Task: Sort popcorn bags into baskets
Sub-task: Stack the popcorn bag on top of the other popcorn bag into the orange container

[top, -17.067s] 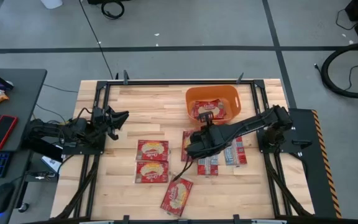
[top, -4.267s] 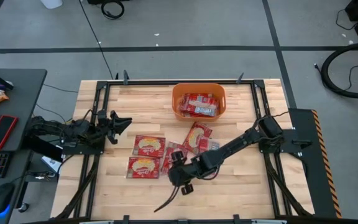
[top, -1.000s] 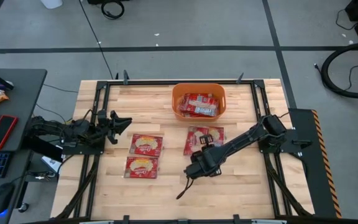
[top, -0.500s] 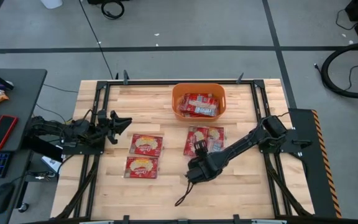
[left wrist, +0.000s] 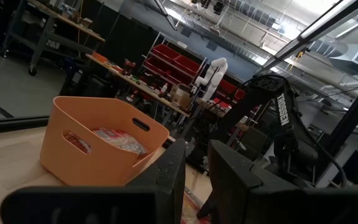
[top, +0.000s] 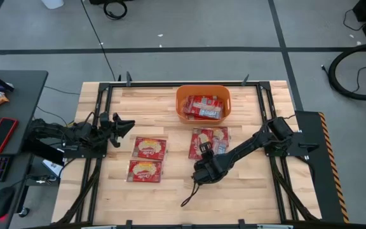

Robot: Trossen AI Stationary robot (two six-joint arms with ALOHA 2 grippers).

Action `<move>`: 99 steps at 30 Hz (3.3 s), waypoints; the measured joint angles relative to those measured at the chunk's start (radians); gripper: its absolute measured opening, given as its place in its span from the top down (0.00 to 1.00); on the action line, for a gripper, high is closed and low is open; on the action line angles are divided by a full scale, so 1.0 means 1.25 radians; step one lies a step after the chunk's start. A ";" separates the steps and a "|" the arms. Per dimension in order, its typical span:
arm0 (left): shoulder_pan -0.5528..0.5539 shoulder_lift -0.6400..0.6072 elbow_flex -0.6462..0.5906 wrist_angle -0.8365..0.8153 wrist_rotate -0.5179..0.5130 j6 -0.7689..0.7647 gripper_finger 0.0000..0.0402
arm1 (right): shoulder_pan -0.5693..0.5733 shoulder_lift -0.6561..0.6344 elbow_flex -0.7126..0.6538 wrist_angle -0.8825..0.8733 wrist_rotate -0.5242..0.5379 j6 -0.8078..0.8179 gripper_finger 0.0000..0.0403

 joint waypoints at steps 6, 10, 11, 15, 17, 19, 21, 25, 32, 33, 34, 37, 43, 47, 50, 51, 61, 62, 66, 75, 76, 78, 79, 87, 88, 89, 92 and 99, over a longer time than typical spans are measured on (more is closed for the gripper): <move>0.000 0.000 0.000 0.000 0.000 0.000 0.82 | -0.003 0.000 0.002 -0.003 -0.010 0.000 0.97; 0.000 0.000 0.000 0.000 0.000 0.000 0.82 | -0.004 0.001 0.039 -0.048 -0.019 0.008 0.94; 0.000 0.000 0.000 0.000 0.000 0.000 0.82 | -0.003 0.001 0.055 -0.065 -0.019 0.014 0.94; 0.000 0.000 0.000 0.000 0.000 0.000 0.82 | -0.004 0.002 0.148 -0.171 -0.006 0.059 0.97; 0.000 0.000 0.000 0.000 0.000 0.000 0.82 | -0.004 0.002 0.201 -0.234 0.012 0.083 0.98; 0.000 0.000 0.000 0.000 0.000 0.000 0.82 | -0.004 0.002 0.257 -0.304 0.040 0.115 0.98; 0.000 0.000 0.000 0.000 0.000 0.000 0.82 | -0.004 0.002 0.310 -0.369 0.074 0.145 0.97; 0.000 0.000 0.000 0.000 0.000 0.000 0.82 | -0.004 0.002 0.409 -0.497 0.148 0.203 0.98; 0.000 0.000 0.000 0.000 0.000 0.000 0.82 | -0.008 -0.039 0.482 -0.526 0.304 0.248 0.98; 0.000 0.000 0.000 0.000 0.000 0.000 0.82 | -0.012 -0.050 0.482 -0.526 0.323 0.260 0.98; 0.000 0.000 0.000 0.000 0.000 0.000 0.82 | -0.017 -0.060 0.482 -0.526 0.334 0.275 0.98; 0.000 0.000 0.000 0.000 0.000 0.000 0.82 | -0.048 -0.087 0.482 -0.527 0.345 0.336 0.98; 0.000 0.000 0.000 0.000 0.000 0.000 0.82 | -0.151 -0.107 0.481 -0.527 0.297 0.422 0.98; 0.000 0.000 0.000 0.000 0.000 0.000 0.82 | -0.234 -0.102 0.481 -0.527 0.260 0.421 0.98; 0.000 0.000 0.000 0.000 0.000 0.000 0.82 | -0.301 -0.093 0.478 -0.525 0.212 0.412 0.99; 0.000 0.000 0.000 -0.001 0.000 0.000 0.82 | -0.324 -0.093 0.472 -0.525 0.193 0.410 0.99; 0.000 0.000 0.000 -0.001 0.000 0.000 0.82 | -0.506 -0.094 0.355 -0.464 0.050 0.366 0.97; 0.000 0.000 0.000 -0.001 0.000 0.000 0.82 | -0.514 -0.093 0.347 -0.447 0.034 0.352 0.97; 0.000 0.000 0.000 -0.001 0.000 0.000 0.82 | -0.528 -0.094 0.319 -0.339 -0.042 0.283 0.93; 0.000 0.000 0.000 -0.001 0.000 0.000 0.82 | -0.531 -0.094 0.306 -0.151 -0.151 0.204 0.83; 0.000 0.000 0.000 -0.001 0.000 0.000 0.82 | -0.532 -0.094 0.306 -0.139 -0.169 0.203 0.81; 0.000 0.000 0.000 -0.001 0.000 0.001 0.82 | -0.534 -0.094 0.306 -0.125 -0.193 0.190 0.79; 0.000 0.000 0.000 -0.001 0.000 0.001 0.82 | -0.534 -0.094 0.306 -0.122 -0.202 0.182 0.79; 0.000 0.000 0.000 -0.002 0.000 0.001 0.82 | -0.433 -0.094 0.306 -0.128 -0.262 0.028 0.78; 0.000 0.000 0.000 -0.002 0.000 0.001 0.82 | -0.411 -0.094 0.306 -0.131 -0.251 0.012 0.78; 0.000 0.000 0.000 -0.003 0.000 0.001 0.82 | -0.388 -0.094 0.306 -0.137 -0.245 -0.002 0.78; 0.000 0.000 0.000 -0.003 0.000 0.001 0.82 | -0.320 -0.094 0.306 -0.143 -0.252 -0.039 0.78; 0.000 0.000 0.000 -0.003 0.000 0.000 0.82 | -0.173 -0.095 0.247 -0.155 -0.263 -0.109 0.76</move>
